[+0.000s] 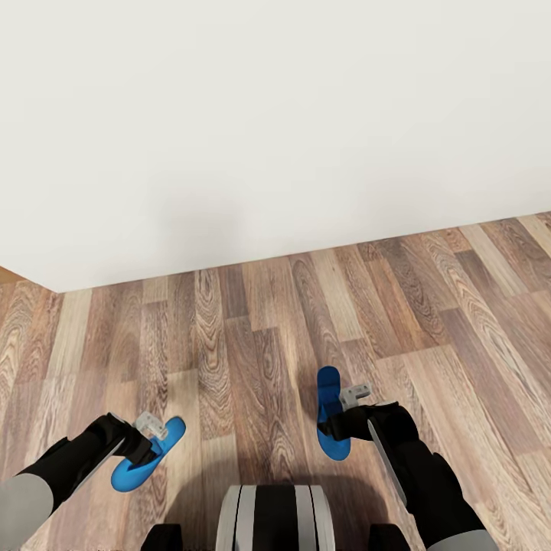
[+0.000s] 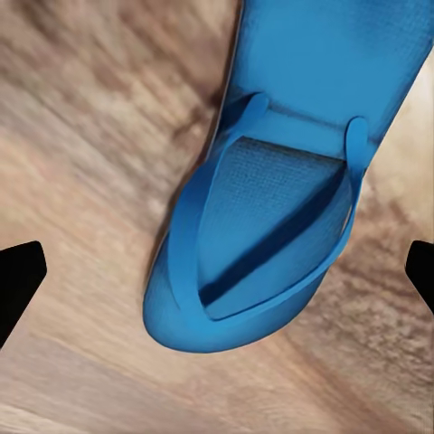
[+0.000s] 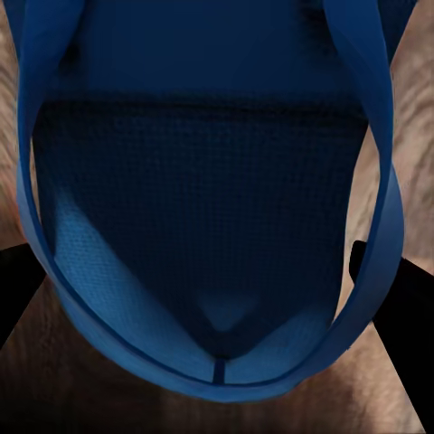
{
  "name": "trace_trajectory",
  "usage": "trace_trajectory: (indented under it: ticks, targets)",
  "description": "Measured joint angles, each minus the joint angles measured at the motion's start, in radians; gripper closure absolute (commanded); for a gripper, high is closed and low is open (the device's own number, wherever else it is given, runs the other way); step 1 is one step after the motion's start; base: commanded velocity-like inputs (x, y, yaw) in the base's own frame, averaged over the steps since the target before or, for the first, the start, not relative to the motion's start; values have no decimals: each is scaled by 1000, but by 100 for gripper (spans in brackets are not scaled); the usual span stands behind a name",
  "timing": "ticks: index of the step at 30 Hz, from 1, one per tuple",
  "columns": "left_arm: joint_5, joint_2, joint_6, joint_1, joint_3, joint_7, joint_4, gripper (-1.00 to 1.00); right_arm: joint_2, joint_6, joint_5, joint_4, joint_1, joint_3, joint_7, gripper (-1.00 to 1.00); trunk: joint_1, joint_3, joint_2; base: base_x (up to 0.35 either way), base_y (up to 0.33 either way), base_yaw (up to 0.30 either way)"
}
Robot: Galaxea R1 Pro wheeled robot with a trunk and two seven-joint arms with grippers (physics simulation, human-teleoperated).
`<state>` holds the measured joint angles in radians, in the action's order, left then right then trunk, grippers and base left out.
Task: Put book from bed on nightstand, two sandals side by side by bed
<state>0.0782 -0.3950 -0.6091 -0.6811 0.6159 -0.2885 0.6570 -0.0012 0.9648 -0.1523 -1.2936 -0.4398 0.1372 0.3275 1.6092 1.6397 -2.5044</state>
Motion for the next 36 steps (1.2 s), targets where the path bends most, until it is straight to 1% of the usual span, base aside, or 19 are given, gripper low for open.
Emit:
trace_trajectory:
  ticks: [14, 18, 28, 36]
  targets:
    - [0, 19, 21, -6, -1, 12, -14, -100, 0, -2, 0, 0, 0, 0, 0, 100, 0, 22, 0, 0, 0, 0]
    - [0, 21, 27, -6, -1, 13, -19, -100, -1, -2, 0, 0, 0, -1, 0, 100, 0, 29, 0, 0, 0, 0]
    - [0, 27, 70, -6, -2, 12, -73, -100, -1, -3, 1, 0, 0, -1, 1, 100, 0, 45, 0, 0, 0, 0]
    - [0, 28, 81, -7, -1, 11, -89, -100, 0, -2, -1, 0, 0, 0, -2, 100, 0, 58, 0, 0, 0, 0]
